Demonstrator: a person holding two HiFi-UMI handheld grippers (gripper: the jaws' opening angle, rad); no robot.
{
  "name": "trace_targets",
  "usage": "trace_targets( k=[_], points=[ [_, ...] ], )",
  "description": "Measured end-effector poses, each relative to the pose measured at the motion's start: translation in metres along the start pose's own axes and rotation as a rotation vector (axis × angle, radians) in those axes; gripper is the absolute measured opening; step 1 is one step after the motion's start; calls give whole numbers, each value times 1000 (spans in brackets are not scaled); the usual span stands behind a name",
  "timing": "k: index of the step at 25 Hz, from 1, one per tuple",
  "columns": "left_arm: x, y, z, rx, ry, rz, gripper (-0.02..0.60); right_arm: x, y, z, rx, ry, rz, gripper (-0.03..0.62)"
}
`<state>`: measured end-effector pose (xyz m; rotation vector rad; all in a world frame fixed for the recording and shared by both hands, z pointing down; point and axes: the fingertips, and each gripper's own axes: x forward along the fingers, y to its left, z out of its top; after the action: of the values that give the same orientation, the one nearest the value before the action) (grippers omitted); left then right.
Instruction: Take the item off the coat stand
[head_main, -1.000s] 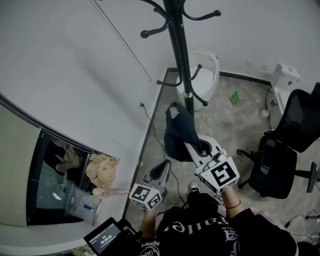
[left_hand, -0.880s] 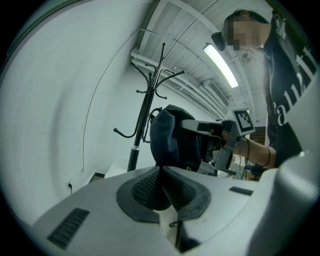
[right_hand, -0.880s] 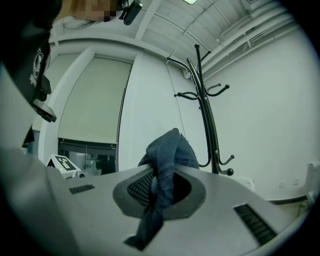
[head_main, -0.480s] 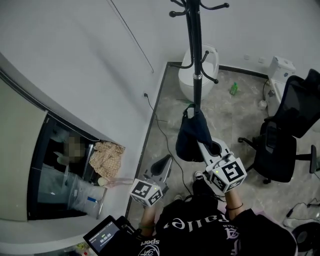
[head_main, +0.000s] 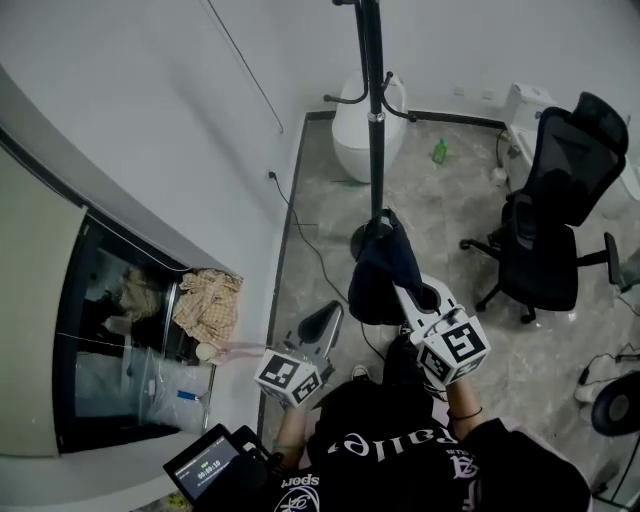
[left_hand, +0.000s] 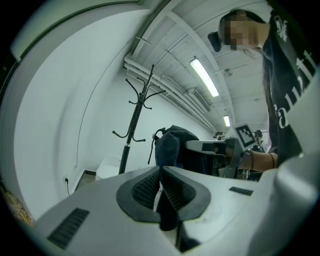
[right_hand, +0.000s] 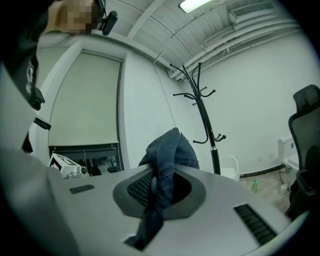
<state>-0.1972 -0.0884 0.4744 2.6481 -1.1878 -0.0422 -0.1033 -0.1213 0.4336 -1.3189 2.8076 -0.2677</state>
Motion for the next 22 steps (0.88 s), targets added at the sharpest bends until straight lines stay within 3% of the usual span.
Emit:
trace_targets(
  k=[7, 15, 22],
  points=[
    [-10, -38, -13, -5, 20, -95, 3, -45, 8, -7, -5, 3, -87, 26],
    [1, -66, -5, 2, -7, -102, 3, -88, 0, 5, -13, -22, -119, 26],
    [14, -130, -14, 8, -11, -124, 4, -151, -19, 0, -4, 1, -127, 26]
  ],
)
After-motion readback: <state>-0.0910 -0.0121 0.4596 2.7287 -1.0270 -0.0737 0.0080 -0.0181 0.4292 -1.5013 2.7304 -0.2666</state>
